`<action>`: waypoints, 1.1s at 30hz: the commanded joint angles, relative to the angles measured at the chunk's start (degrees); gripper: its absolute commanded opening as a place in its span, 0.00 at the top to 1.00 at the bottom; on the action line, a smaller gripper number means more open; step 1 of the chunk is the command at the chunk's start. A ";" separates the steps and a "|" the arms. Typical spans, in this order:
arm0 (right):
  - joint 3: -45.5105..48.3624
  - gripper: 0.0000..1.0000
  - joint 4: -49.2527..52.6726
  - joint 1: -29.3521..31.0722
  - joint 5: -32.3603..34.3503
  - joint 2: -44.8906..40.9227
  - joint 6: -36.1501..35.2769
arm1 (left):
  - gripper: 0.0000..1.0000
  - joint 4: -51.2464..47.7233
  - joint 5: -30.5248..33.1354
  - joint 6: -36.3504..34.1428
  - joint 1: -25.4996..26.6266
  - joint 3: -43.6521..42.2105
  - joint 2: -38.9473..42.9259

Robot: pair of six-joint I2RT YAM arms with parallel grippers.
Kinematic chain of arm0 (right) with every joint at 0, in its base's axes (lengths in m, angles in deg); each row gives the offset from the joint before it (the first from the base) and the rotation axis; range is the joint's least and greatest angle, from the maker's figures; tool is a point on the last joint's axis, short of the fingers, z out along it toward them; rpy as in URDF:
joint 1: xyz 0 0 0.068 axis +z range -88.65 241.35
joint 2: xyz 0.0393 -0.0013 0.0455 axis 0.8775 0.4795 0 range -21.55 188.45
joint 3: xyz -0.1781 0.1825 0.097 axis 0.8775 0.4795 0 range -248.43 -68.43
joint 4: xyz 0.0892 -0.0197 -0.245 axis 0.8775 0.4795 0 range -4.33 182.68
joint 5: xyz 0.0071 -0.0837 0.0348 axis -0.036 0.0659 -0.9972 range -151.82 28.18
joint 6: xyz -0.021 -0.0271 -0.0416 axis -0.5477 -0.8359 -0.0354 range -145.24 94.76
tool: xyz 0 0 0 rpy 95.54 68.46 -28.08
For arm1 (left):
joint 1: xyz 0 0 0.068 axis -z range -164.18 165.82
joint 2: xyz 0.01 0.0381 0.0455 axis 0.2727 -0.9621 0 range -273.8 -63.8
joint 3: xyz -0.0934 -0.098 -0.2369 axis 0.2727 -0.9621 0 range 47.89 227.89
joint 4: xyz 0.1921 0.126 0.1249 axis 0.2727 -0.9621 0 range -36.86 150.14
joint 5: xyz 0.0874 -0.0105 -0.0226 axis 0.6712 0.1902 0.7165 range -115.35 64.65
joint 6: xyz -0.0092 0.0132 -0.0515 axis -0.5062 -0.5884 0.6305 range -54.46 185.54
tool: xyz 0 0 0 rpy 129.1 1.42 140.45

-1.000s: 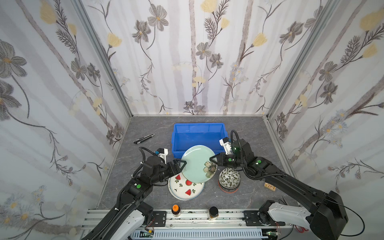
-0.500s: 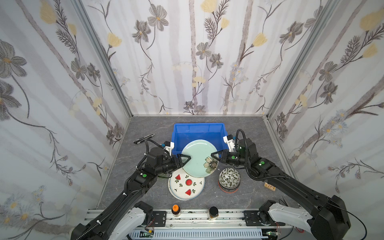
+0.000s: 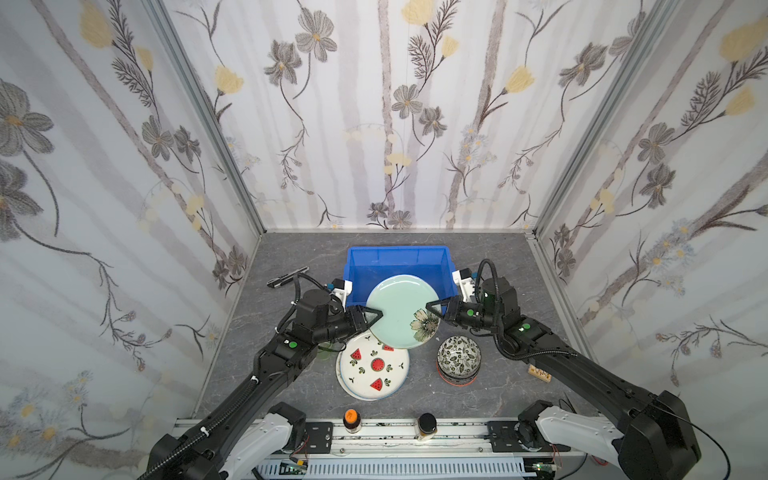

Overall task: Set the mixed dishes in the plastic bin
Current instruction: 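Lift the pale green plate upright with both grippers toward the blue bin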

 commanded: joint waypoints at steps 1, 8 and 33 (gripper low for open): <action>0.00 1.00 -8.15 -0.28 -2.37 0.62 1.67 | 0.66 4.26 -1.34 1.12 0.08 0.29 -0.24; -0.06 1.00 -9.91 -0.57 -3.25 2.04 1.94 | 0.74 5.77 -1.44 2.12 0.11 0.49 -1.13; -1.37 0.53 -0.04 -2.12 2.36 0.42 -4.53 | 1.00 7.75 0.36 1.01 -0.44 6.56 -8.31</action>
